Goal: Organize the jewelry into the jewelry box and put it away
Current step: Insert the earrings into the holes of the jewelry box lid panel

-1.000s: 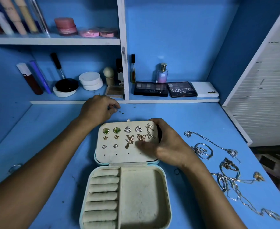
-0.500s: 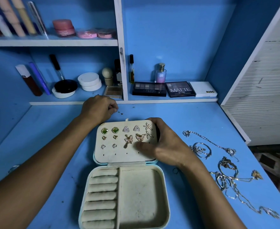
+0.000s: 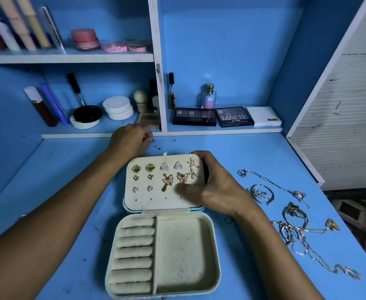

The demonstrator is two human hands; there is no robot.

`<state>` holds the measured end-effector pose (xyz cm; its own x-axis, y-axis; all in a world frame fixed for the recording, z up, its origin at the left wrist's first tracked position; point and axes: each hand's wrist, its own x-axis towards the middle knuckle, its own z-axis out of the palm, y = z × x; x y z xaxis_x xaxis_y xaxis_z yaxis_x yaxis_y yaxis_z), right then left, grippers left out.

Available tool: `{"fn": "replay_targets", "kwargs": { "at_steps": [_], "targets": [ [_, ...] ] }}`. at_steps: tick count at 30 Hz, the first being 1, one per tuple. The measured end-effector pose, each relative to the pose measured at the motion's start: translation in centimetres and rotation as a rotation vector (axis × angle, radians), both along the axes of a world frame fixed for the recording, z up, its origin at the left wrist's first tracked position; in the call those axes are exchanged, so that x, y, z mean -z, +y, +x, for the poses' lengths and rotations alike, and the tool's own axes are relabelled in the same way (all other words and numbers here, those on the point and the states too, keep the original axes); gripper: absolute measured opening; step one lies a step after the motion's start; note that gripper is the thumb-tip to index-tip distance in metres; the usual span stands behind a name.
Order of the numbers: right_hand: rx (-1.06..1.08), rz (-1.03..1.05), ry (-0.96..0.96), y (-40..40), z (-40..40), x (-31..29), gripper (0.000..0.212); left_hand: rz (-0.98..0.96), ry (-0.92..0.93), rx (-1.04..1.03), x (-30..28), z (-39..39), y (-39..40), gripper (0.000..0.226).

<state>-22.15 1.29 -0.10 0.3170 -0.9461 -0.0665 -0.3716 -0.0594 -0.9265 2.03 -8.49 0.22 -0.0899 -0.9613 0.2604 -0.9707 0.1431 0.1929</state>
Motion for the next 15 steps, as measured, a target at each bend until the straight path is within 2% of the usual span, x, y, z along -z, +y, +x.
{"fn": "replay_targets", "kwargs": {
  "at_steps": [8,15],
  "targets": [
    [-0.002,-0.038,0.015,0.6,0.0,-0.2,0.063,0.02,0.363,-0.014,-1.7,-0.1,2.0,0.006],
    [0.017,-0.146,0.047,1.5,0.2,-0.8,0.068,0.051,0.491,0.025,-3.8,-0.1,4.1,0.008]
  ]
}}
